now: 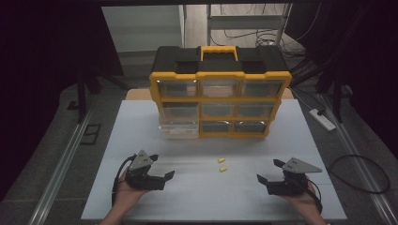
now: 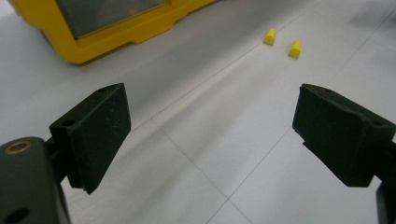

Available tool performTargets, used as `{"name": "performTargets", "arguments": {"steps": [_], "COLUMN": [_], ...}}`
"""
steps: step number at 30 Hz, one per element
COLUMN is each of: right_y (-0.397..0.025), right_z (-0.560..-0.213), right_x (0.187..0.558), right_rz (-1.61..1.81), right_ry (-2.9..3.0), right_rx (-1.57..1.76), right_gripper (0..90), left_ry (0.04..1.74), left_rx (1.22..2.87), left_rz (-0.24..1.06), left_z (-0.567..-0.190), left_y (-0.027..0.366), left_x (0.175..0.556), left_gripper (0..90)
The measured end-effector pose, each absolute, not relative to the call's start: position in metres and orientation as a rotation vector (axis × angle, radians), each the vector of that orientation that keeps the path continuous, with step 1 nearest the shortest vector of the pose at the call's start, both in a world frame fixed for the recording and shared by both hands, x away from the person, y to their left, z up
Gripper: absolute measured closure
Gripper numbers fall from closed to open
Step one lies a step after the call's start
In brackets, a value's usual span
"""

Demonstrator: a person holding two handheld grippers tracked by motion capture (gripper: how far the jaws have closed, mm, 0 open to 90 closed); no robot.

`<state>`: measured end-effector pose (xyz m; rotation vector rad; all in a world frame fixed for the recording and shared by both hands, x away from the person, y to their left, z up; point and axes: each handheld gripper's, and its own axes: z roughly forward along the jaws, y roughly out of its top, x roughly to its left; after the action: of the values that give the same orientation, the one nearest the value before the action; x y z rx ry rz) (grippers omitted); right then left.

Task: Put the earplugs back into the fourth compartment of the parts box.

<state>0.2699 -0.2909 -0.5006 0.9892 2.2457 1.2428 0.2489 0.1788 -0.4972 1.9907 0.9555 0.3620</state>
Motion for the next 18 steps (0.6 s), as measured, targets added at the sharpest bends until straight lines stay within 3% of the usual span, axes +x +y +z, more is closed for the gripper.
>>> {"name": "performTargets", "arguments": {"steps": [18], "right_y": [-0.291], "right_z": [-0.501], "right_x": [0.271], "right_rz": [1.238], "right_ry": [2.248], "right_rx": [0.987], "right_gripper": [12.9], "left_ry": [0.856], "left_rx": [2.057], "left_rz": [0.337], "left_z": [-0.489], "left_y": [0.139], "left_x": [0.259], "left_gripper": [12.6]}}
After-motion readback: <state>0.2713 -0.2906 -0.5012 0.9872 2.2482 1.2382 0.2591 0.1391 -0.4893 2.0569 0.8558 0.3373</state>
